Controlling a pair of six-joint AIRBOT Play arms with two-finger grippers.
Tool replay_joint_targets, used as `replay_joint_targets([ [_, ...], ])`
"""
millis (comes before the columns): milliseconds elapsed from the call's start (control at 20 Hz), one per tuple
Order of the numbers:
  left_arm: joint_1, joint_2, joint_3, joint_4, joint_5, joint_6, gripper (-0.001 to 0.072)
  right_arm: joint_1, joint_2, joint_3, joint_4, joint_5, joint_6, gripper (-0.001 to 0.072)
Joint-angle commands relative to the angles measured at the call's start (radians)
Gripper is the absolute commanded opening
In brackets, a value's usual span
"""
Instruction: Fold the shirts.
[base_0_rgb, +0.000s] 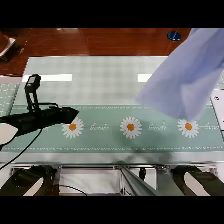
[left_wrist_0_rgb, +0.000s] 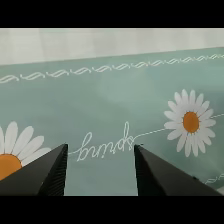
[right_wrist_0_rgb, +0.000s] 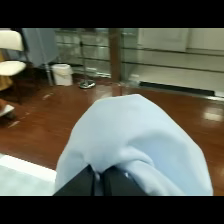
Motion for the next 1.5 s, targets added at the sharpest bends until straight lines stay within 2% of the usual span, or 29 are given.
replay_joint_targets([
  [0, -0.013, -0.003, -0.027, -0.01, 0.058, -0.01, 0.0508, 0.085, 0.018, 0.028, 0.011, 0.159, 0.008, 0.003],
  [100, -0.013, -0.003, -0.027, -0.01, 0.075, -0.01, 0.0508, 0.174, 0.018, -0.037, 0.023, 0.202, 0.011, 0.0029],
  [350, -0.013, -0.003, -0.027, -0.01, 0.078, -0.01, 0.0508, 0.393, 0.018, -0.312, 0.005, 0.139, 0.023, 0.003],
  [500, -0.014, -0.003, -0.027, -0.014, 0.063, -0.01, 0.0508, 0.408, 0.018, -0.537, -0.214, 0.126, 0.179, 0.0029],
  [600, -0.029, -0.009, -0.027, -0.015, 0.047, -0.01, 0.0508, 0.408, 0.018, -0.718, -0.293, 0.097, 0.262, 0.003],
  [850, -0.155, -0.135, -0.027, -0.022, 0.043, -0.01, 0.0508, 0.408, 0.018, -1.154, -0.179, -0.089, 0.321, 0.003],
  [900, -0.195, -0.187, -0.027, -0.031, 0.044, -0.01, 0.0508, 0.408, 0.018, -1.191, -0.167, -0.122, 0.338, 0.005],
  [950, -0.227, -0.238, -0.027, -0.054, 0.052, -0.01, 0.0508, 0.408, 0.018, -1.197, -0.174, -0.133, 0.353, 0.0215],
  [1000, -0.253, -0.288, -0.024, -0.072, 0.068, -0.009, 0.0508, 0.402, 0.018, -1.179, -0.187, -0.128, 0.349, 0.041],
  [1100, -0.259, -0.357, -0.014, -0.081, 0.084, -0.01, 0.0508, 0.339, 0.018, -1.079, -0.254, -0.037, 0.349, 0.0406],
  [1200, -0.231, -0.369, -0.011, -0.081, 0.06, -0.009, 0.0508, 0.207, 0.047, -0.959, -0.394, 0.064, 0.349, 0.0406],
  [1300, -0.212, -0.369, -0.018, -0.098, 0.032, -0.008, 0.0508, 0.021, 0.119, -0.933, -0.527, 0.076, 0.359, 0.0406],
  [1350, -0.214, -0.373, -0.034, -0.144, 0.047, 0.001, 0.0508, -0.08, 0.15, -0.953, -0.546, 0.081, 0.369, 0.0406],
  [1450, -0.23, -0.406, -0.082, -0.302, 0.108, 0.08, 0.0509, -0.269, 0.193, -1.064, -0.459, 0.082, 0.354, 0.0405],
])
